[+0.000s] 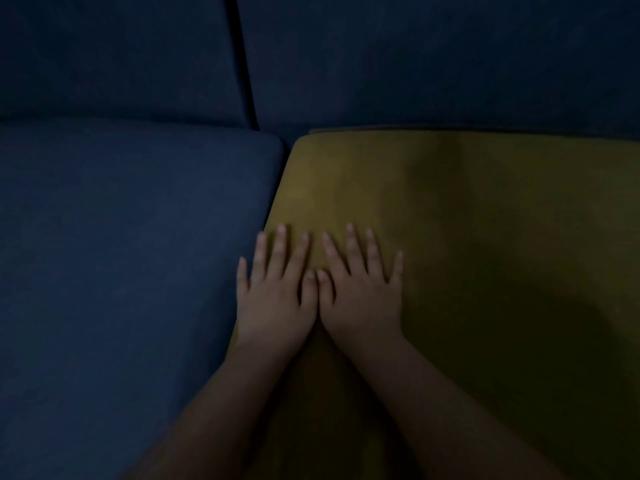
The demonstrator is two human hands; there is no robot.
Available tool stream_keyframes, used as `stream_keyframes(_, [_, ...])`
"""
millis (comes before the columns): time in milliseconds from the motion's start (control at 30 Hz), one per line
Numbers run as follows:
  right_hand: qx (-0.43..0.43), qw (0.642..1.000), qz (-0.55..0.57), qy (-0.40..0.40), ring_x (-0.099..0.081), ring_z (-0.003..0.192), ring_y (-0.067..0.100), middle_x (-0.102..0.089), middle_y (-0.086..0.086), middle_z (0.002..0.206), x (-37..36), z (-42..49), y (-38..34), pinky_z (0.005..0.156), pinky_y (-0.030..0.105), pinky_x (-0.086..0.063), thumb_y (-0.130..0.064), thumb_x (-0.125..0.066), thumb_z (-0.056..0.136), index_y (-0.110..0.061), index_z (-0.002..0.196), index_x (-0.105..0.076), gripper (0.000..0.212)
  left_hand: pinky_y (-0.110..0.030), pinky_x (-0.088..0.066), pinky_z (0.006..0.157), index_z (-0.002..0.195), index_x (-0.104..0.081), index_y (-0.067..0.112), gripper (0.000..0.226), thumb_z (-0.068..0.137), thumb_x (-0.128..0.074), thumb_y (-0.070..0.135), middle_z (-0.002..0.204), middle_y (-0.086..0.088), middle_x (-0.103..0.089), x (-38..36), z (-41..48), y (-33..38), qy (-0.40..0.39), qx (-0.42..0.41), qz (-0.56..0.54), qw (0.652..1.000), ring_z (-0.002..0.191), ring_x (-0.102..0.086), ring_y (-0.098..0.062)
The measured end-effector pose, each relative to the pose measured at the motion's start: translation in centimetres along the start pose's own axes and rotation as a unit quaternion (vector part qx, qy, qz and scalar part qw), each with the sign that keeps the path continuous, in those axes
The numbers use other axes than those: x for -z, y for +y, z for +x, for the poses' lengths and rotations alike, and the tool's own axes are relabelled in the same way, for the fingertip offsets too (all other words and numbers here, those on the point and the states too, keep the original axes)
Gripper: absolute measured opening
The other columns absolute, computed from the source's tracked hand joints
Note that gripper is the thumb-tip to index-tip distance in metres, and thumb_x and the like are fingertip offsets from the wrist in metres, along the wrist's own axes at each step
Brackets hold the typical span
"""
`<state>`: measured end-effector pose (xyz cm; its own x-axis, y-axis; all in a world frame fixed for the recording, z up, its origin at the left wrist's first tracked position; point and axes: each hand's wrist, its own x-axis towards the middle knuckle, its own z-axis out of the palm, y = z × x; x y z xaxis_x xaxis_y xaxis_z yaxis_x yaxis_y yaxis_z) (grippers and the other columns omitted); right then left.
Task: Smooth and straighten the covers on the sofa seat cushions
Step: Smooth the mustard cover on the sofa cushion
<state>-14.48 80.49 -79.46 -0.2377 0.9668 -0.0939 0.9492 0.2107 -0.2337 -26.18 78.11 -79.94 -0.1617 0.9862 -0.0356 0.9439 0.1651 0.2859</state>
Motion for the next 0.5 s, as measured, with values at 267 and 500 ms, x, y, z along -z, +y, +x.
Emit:
stream_keyframes(267, [-0.007,0.999,-0.049,-0.019,0.015,0.147,0.026,0.011,0.001,0.162,-0.7,-0.1,0.0,0.114,0.059,0.008,-0.052,-0.003,0.097,-0.036,0.152,0.005,0.057,-0.041,-0.002,0.121,0.151,-0.002,0.044,0.053,0.1,-0.014,0.048,0.161,0.011,0.011,-0.8,0.0,-0.4,-0.038,0.013,-0.011,0.999,0.147,0.015,-0.016])
stream_keyframes(500, [-0.014,0.998,-0.04,-0.039,0.018,0.146,0.024,0.015,0.0,0.161,-0.2,-3.3,-0.1,0.115,0.055,0.007,-0.05,-0.006,0.1,-0.036,0.152,0.007,0.056,-0.038,0.003,0.12,0.152,-0.002,0.04,0.057,0.097,-0.01,0.05,0.16,0.012,0.013,-0.3,-3.5,-0.6,0.004,0.004,-0.039,0.999,0.146,0.016,-0.011])
